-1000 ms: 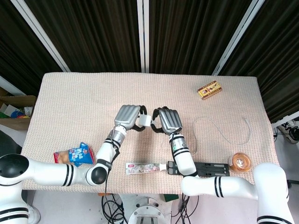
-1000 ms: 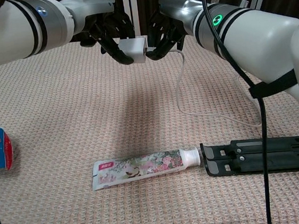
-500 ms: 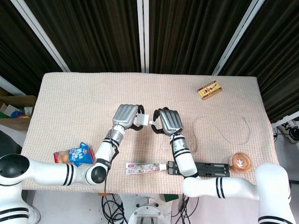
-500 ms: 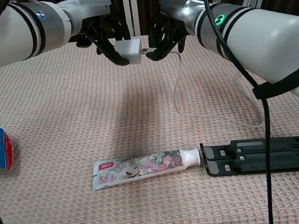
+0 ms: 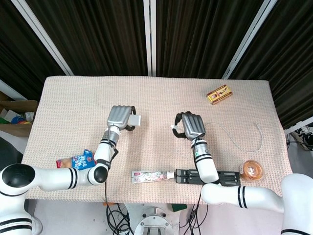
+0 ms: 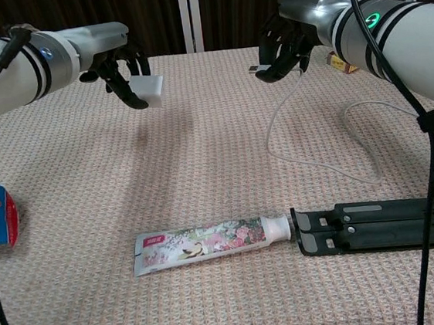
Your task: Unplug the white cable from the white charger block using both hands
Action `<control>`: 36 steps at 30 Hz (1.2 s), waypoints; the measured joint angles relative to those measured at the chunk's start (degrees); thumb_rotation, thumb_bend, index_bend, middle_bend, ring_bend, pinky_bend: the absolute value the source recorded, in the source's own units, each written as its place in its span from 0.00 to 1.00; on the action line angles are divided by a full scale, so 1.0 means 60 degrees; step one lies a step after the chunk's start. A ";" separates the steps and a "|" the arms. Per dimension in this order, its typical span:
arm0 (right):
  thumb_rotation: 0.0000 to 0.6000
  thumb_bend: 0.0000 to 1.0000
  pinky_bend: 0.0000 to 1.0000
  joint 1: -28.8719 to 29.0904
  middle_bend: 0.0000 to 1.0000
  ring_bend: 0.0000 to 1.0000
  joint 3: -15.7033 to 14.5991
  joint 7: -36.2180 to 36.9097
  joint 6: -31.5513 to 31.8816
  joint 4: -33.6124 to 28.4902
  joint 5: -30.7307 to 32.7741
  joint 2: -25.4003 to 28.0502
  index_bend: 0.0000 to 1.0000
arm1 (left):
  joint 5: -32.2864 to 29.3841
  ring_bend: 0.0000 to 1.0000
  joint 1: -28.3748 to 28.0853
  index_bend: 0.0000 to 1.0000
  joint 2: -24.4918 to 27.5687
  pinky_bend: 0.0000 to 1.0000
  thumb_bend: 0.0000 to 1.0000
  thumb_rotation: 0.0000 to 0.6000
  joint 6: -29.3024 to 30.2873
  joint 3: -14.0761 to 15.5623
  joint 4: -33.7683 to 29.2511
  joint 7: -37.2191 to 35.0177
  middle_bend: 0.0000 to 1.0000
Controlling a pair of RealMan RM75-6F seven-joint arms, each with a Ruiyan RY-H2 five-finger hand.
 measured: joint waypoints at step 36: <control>1.00 0.25 0.13 -0.0580 0.14 0.02 0.0015 0.2001 -0.1869 0.1275 -0.0848 0.0748 0.06 | 0.3761 0.22 0.2942 0.27 0.2516 0.37 0.19 1.00 0.1561 0.1198 -0.1912 -0.1412 0.23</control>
